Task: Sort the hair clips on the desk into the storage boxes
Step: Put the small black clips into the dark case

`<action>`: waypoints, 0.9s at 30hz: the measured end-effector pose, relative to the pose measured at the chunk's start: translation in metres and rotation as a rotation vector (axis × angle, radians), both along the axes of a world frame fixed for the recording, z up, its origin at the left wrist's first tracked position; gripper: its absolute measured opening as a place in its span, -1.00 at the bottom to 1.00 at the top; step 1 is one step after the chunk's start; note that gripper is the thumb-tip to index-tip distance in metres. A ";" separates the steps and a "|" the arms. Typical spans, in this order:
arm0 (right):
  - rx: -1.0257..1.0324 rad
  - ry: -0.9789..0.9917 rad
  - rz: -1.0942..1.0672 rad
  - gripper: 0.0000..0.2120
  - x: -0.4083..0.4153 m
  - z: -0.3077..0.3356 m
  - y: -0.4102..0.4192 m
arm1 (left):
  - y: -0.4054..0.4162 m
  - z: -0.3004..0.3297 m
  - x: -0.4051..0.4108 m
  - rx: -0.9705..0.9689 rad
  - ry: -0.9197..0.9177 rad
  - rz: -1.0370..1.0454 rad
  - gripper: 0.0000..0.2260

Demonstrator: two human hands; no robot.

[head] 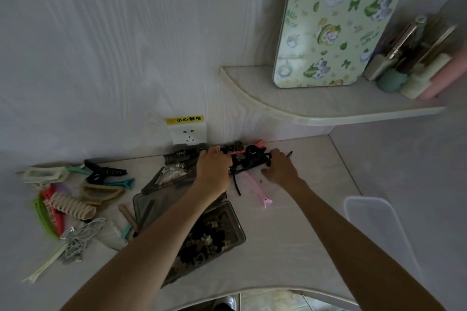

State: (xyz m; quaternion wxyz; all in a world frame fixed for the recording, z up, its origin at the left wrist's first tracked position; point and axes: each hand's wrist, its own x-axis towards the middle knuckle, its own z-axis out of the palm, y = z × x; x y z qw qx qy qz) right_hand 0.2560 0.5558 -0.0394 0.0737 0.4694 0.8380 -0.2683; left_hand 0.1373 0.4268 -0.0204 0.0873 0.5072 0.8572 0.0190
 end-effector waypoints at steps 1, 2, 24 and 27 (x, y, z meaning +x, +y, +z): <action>0.002 0.020 -0.003 -0.58 0.001 -0.005 -0.002 | 0.003 -0.004 0.001 -0.037 0.024 -0.002 -0.74; 0.032 0.054 -0.009 -0.61 0.004 -0.009 -0.003 | 0.006 -0.007 0.001 -0.057 0.039 -0.005 -0.72; -0.200 0.542 0.011 -0.94 0.048 0.029 -0.079 | -0.088 0.030 0.002 0.372 -0.557 -0.032 -0.78; -0.317 0.545 0.184 -0.92 0.036 0.040 -0.107 | -0.120 0.044 -0.003 0.192 -0.729 -0.073 -0.74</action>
